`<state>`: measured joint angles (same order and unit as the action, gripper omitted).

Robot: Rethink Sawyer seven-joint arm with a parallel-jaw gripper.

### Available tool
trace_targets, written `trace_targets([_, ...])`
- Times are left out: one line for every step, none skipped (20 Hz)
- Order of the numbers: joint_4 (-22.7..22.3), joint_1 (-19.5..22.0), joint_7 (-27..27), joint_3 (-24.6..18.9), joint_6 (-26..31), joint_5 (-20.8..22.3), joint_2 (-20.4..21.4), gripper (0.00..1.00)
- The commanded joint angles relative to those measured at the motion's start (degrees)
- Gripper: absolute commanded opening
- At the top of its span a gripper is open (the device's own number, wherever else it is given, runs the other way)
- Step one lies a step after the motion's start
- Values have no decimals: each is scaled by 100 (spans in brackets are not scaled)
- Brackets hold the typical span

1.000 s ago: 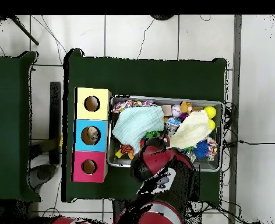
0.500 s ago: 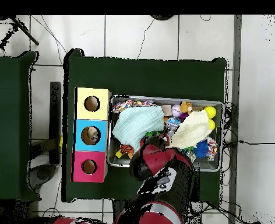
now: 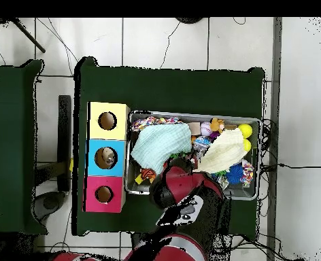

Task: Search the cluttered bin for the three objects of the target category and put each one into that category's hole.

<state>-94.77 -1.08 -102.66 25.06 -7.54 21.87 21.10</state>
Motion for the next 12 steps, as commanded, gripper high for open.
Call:
trace_targets([451, -211, -977, 278, -415, -676, -438, 100])
trace_targets([448, -204, -962, 289, -435, -699, -439, 100])
trace_targets([459, -204, -947, 310, -458, -733, -459, 100])
trace_targets([449, -204, -933, 326, -483, -752, -464, 100])
trace_targets([467, -211, -905, 346, -485, -763, -479, 100])
trace_targets([462, -215, -880, 363, -479, -767, -475, 100])
trace_targets([470, -222, -864, 368, -468, -774, -476, 100])
trace_targets([477, -229, -847, 374, -457, -781, -477, 100])
trace_targets([483, -218, -835, 364, -461, -784, -481, 100])
trace_targets([482, -226, -830, 367, -467, -796, -490, 100])
trace_targets([505, -242, -794, 385, -447, -786, -515, 100])
trace_targets([505, -249, -766, 380, -469, -757, -524, 100])
